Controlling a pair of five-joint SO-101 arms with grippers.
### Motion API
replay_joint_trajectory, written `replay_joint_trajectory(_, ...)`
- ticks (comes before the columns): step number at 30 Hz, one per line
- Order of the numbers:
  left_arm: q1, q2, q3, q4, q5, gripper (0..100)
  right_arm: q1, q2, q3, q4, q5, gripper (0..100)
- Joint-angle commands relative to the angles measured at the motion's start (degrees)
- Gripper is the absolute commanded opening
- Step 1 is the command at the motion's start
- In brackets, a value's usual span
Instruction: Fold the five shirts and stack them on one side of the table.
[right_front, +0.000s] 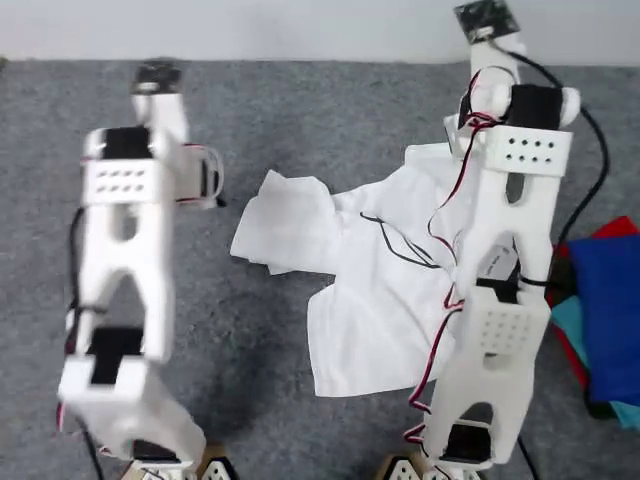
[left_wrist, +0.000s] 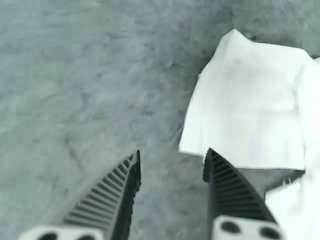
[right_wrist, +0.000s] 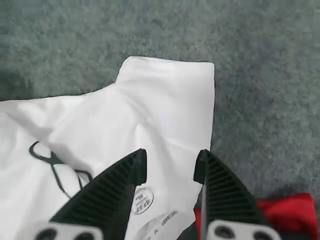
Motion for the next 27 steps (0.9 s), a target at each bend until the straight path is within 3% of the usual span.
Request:
replay_joint_trajectory(1,2.6,11.1,-17.0,4.8,0.8,21,-1.6,-9.8,9.9,2.6,-0.7,17.5)
replay_joint_trajectory(4,5.8,20.5,-32.8,11.8,0.6,29,-3.3,-17.9,24.0,2.6,-0.5,17.5)
replay_joint_trajectory(6,6.7,24.4,-37.9,11.6,0.5,36,-4.4,-22.9,32.7,2.6,1.8,17.5)
replay_joint_trajectory(11,8.4,26.9,-37.4,11.2,0.4,37,-6.1,-32.7,50.4,2.5,9.6,17.5)
replay_joint_trajectory(19,7.3,37.8,-37.8,3.1,-0.5,37,-6.0,-41.8,62.7,2.5,10.3,17.3)
replay_joint_trajectory(22,7.9,41.5,-38.9,0.4,-3.9,31,-5.9,-44.4,65.5,2.5,10.3,17.3)
replay_joint_trajectory(27,9.3,44.8,-48.4,0.6,-8.3,12,-4.9,-48.1,71.6,2.5,10.3,17.3)
